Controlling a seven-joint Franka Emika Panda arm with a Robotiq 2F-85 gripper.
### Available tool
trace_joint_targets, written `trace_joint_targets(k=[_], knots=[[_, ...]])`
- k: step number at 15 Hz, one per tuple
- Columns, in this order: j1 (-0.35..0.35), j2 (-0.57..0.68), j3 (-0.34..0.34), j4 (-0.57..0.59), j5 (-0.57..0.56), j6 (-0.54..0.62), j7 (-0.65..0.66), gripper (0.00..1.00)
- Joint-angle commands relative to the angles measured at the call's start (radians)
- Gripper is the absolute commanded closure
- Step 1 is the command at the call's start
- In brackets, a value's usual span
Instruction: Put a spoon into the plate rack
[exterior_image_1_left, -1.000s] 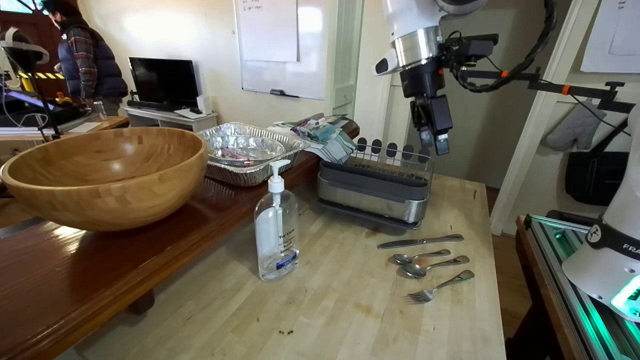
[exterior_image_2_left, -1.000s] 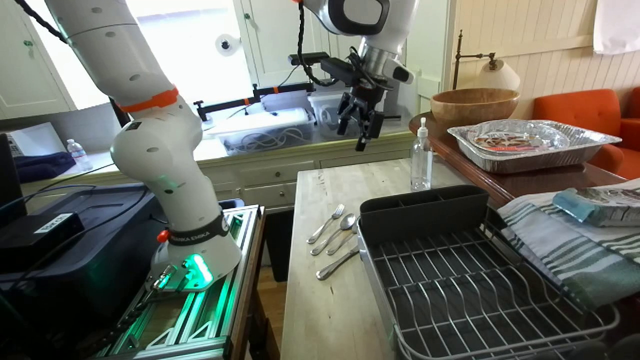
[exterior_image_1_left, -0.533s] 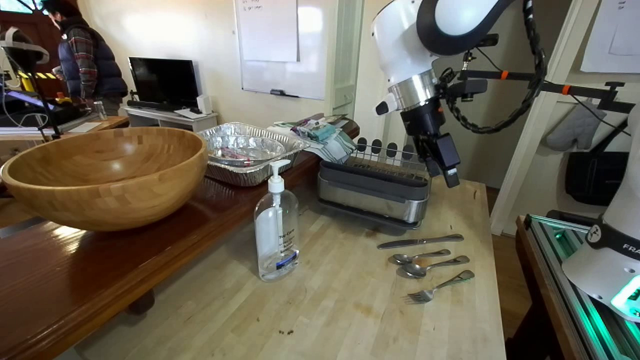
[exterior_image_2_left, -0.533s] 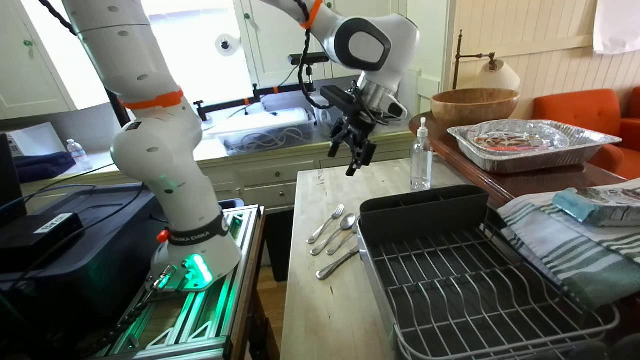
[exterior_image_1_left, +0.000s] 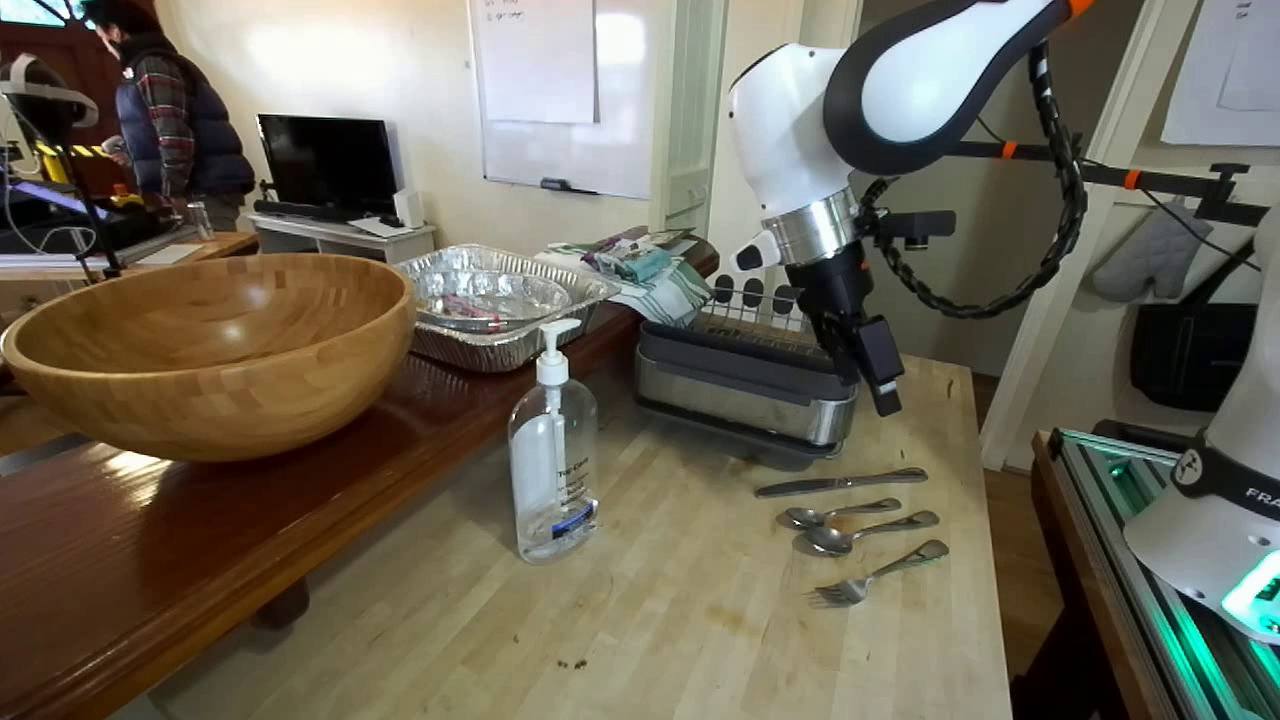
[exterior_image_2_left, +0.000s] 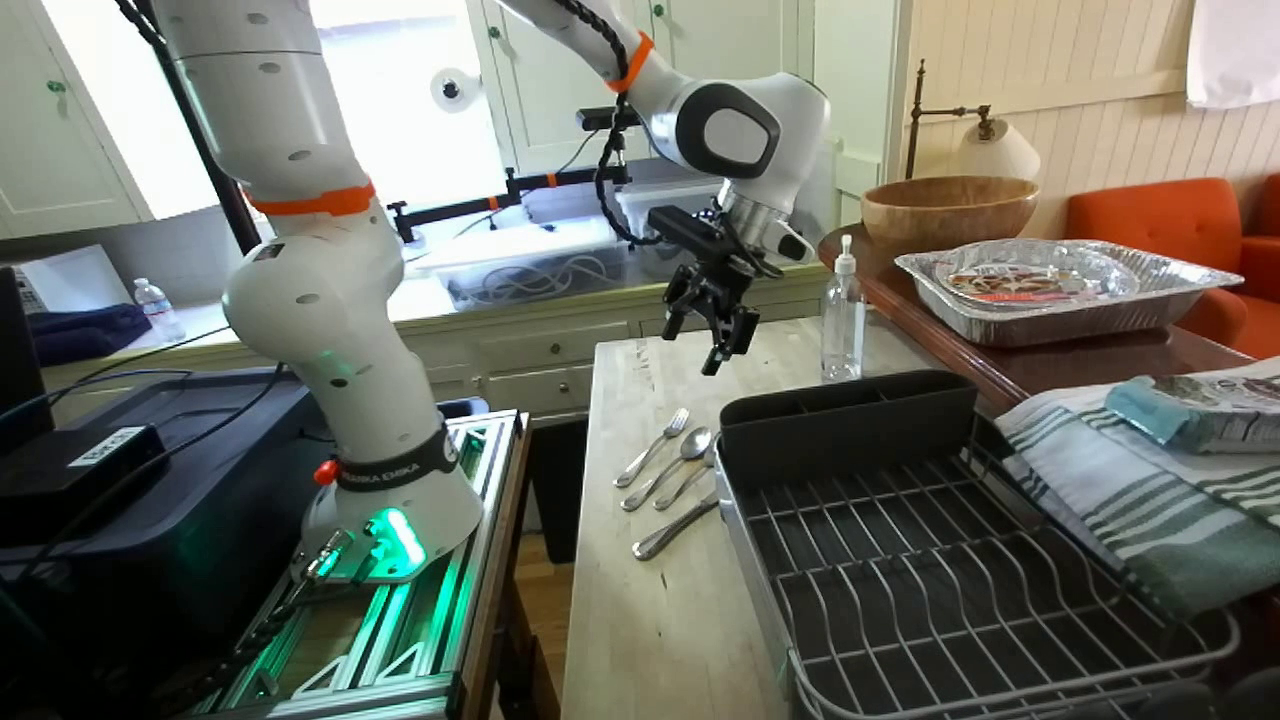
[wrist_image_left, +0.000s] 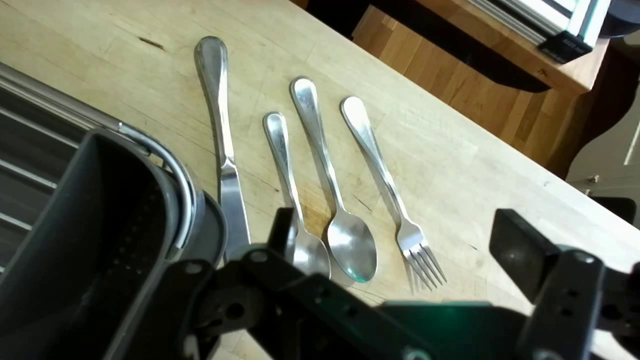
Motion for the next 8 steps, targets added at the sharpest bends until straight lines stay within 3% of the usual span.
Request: trace_joint_targets(k=[1,8], knots=[[-0.002,0.0,0.002,0.002,0.0,-0.001,0.0,0.0],[0.005,0.029,0.012,-0.02,0.029,0.051,0.031,0.0]])
